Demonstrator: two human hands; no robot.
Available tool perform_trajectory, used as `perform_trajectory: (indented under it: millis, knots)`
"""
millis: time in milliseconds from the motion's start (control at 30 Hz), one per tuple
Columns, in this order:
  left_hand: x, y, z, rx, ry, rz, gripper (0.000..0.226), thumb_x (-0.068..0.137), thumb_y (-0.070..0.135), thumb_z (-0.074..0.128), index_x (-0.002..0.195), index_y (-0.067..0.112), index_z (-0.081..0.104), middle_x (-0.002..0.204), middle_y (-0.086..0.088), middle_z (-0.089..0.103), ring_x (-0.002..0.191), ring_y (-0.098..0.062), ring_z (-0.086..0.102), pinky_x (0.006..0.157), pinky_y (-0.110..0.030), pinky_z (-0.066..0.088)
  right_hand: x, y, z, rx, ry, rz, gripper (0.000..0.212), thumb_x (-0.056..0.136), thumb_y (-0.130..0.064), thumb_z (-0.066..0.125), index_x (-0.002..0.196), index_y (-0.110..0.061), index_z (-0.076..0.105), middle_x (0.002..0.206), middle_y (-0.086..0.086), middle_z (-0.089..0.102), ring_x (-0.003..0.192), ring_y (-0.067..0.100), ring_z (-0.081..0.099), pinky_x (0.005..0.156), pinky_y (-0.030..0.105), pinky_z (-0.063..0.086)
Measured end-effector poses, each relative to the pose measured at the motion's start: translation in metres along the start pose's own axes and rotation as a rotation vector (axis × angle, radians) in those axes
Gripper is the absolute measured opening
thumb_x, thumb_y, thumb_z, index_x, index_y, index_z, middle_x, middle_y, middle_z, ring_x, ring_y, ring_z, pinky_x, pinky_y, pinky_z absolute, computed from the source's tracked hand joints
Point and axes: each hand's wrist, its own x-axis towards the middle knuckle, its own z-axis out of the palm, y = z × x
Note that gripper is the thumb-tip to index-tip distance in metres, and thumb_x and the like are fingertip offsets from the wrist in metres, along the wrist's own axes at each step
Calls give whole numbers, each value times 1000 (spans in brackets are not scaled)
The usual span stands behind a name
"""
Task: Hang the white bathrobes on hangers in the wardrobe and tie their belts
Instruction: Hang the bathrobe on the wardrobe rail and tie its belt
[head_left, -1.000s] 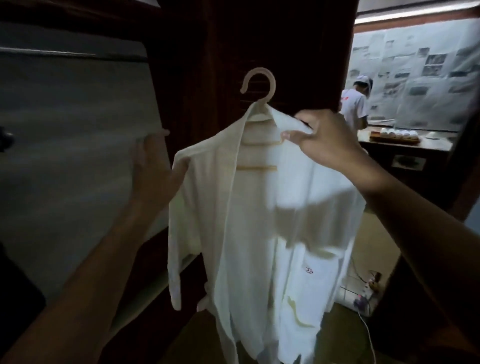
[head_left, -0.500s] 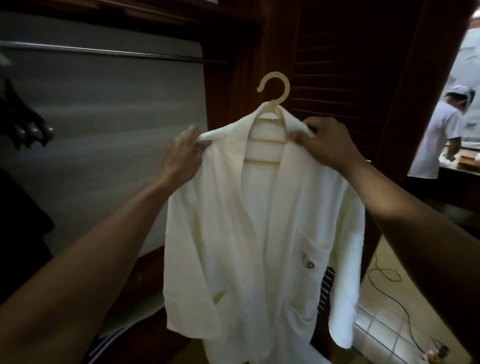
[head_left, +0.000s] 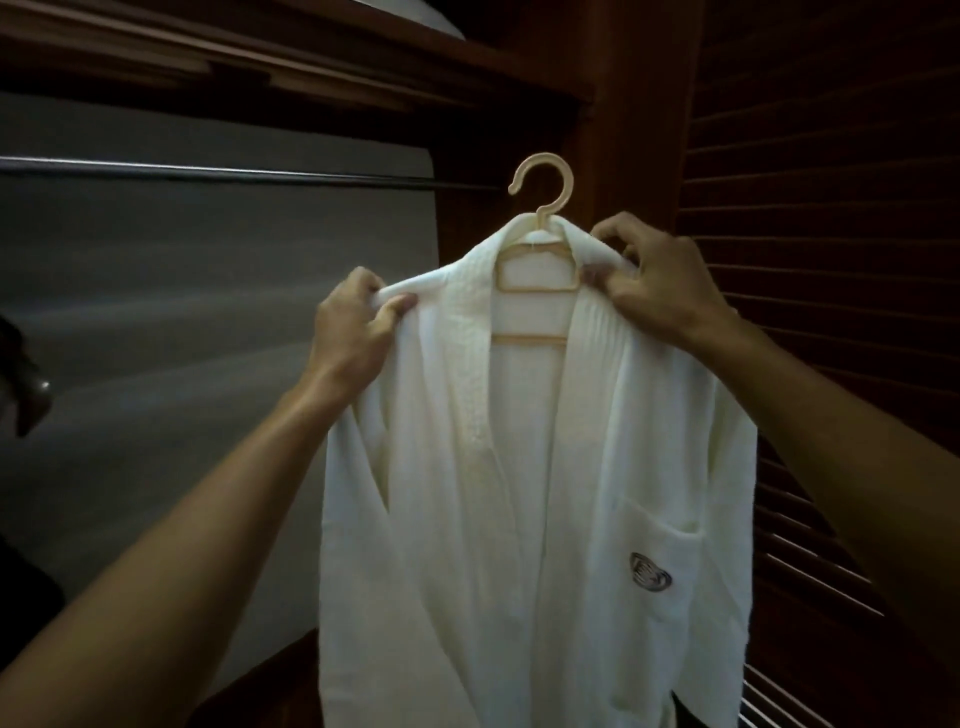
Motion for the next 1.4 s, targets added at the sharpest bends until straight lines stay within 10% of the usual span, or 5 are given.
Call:
perform_trajectory:
  millis: [433, 600, 833, 1100, 1400]
  knots:
    - [80, -205, 47, -385, -522, -513, 49, 78, 53, 83, 113, 20, 75, 100, 0, 79, 92, -22, 77, 84, -42, 60, 170, 44, 103, -36, 111, 30, 35, 87, -37, 71, 121, -33, 71, 105, -15, 73, 100, 6, 66, 87, 31, 54]
    - [122, -261, 80, -259, -224, -523, 30, 89, 47, 74, 101, 19, 75, 80, 9, 76, 78, -21, 69, 72, -34, 52, 236, 96, 159, -44, 46, 52, 35, 90, -41, 67, 124, -35, 70, 116, -9, 74, 111, 11, 66, 96, 37, 54]
    - [205, -323, 132, 148, 54, -419, 31, 100, 33, 57, 117, 10, 69, 114, -19, 70, 106, -40, 64, 88, -40, 47, 329, 147, 241, -75, -60, -38, 36, 89, -51, 60, 116, -31, 72, 101, -2, 76, 101, 18, 70, 78, 32, 50]
    - [258, -348, 184, 303, -37, -408, 64, 81, 42, 44, 123, 0, 65, 122, -29, 65, 110, -49, 60, 97, -47, 44, 401, 178, 302, -128, -177, 24, 75, 59, -79, 41, 106, -31, 76, 105, 5, 75, 108, 24, 68, 90, 32, 51]
    - [267, -383, 256, 262, -161, -426, 30, 98, 19, 57, 124, 7, 66, 124, -21, 67, 115, -41, 60, 98, -39, 43, 401, 225, 325, -201, -313, 94, 39, 87, -50, 67, 116, -24, 74, 119, 6, 71, 118, 26, 61, 86, 25, 37]
